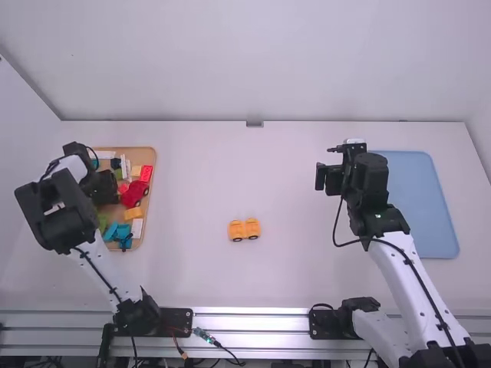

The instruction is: Assemble lego blocks to make yellow taxi

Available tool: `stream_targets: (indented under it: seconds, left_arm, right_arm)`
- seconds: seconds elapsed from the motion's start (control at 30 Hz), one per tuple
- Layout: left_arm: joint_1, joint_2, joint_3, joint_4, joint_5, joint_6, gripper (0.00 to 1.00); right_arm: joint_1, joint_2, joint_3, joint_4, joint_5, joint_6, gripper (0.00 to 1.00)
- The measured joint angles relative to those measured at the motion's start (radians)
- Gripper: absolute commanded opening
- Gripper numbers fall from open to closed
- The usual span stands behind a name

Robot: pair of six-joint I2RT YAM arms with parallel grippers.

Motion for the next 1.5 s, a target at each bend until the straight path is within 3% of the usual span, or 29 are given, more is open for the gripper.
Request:
stream_targets:
  seconds: [0.27,0.5,0.83,0.93,1.03,1.13,1.5]
  left_arm:
    - [0.0,0.0,-0.003,0.008,0.026,0.0,0.43]
    - [0.0,0.0,-0.005,0.019,0.019,0.013,0.31]
    - [0.0,0.0,-0.005,0.013,0.022,0.04,0.28]
    - [0.0,0.0,-0.005,0.013,0.02,0.077,0.18]
    - [0.0,0.0,-0.005,0.024,0.023,0.109,0.16]
    - [0.0,0.0,-0.005,0.025,0.023,0.126,0.02]
    - [0.0,0.0,-0.005,-0.011,0.014,0.145,0.02]
  right_arm:
    - [0.0,0.0,0.0,0.0,-0.002,0.001,0.99]
    - [0.0,0.0,0.0,-0.001,-0.003,-0.003,0.99]
    - [0.0,0.0,0.0,-0.001,-0.004,0.0,0.99]
    - [0.0,0.0,0.0,0.0,-0.003,0.0,0.99]
    - [0.0,0.0,0.0,0.0,-0.004,-0.001,0.99]
    - [0.0,0.0,0.0,-0.001,-0.005,-0.003,0.99]
    - [0.0,0.0,0.0,0.0,-0.004,-0.003,0.99]
